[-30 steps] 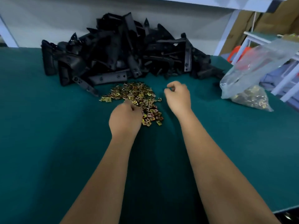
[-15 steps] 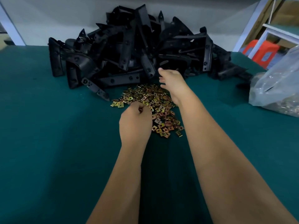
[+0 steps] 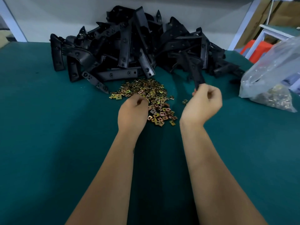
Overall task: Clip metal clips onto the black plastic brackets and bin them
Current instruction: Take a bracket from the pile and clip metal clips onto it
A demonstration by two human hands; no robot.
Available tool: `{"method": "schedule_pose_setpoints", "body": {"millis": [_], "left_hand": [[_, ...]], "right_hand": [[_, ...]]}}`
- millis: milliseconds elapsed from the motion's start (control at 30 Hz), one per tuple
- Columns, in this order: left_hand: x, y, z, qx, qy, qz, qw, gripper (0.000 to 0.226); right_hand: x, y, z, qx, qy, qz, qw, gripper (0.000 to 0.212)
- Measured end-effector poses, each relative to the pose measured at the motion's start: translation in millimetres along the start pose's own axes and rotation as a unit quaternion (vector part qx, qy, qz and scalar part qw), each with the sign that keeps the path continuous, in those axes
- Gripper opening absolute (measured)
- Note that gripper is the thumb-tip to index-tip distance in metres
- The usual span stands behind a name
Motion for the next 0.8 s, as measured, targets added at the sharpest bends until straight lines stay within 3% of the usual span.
{"method": "schedule_pose_setpoints", "body": {"millis": [100,233,300,367,433,500,600,733,800], "left_hand": [[-3,2,-1,-0.014,-0.004,0.01,1.0,0.026],[0,-2,-5,-0.168,-0.05,0.007,0.984,0.028],[4,-6,-4,-0.289,-0.098,0.004,0.952,0.029],[6,-10,-2,-0.417,-0.148,-0.006,0.897,0.029],[9,-15,1,-0.486,-0.157,-0.018,0.859,0.023],[12,-19,2,-0.518,-0.151,-0.014,0.842,0.018],[13,-24,1,-0.543,-0.148,0.0,0.827,0.021],[8,-27,-5,-0.534,-0.106,0.05,0.837,0.024],[4,-28,-10,-0.501,-0.066,0.065,0.86,0.026]], "right_hand": [[-24,-6,-1,-0.069,-0.078,0.099,0.99,0.02],[-49,-2,0,-0.119,-0.15,0.251,0.949,0.017],[-59,-1,-1,-0.119,-0.176,0.311,0.926,0.012],[-65,-1,-4,-0.118,-0.173,0.366,0.907,0.012],[-67,-1,-8,-0.141,-0.184,0.41,0.882,0.016],[-68,0,-10,-0.174,-0.223,0.429,0.858,0.019],[-67,1,-9,-0.168,-0.222,0.411,0.868,0.014],[-61,1,-8,-0.164,-0.197,0.369,0.893,0.007],[-59,2,-8,-0.151,-0.184,0.355,0.904,0.009]]}}
Point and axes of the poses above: each hand's wrist, its own x-axis towards the middle knuckle, its own y-axis out of the palm, z = x × y, the point moved 2 cm from there along x, towards the middle knuckle, and after that the axes turned 7 degrees about -z, right-handed, at the moved point
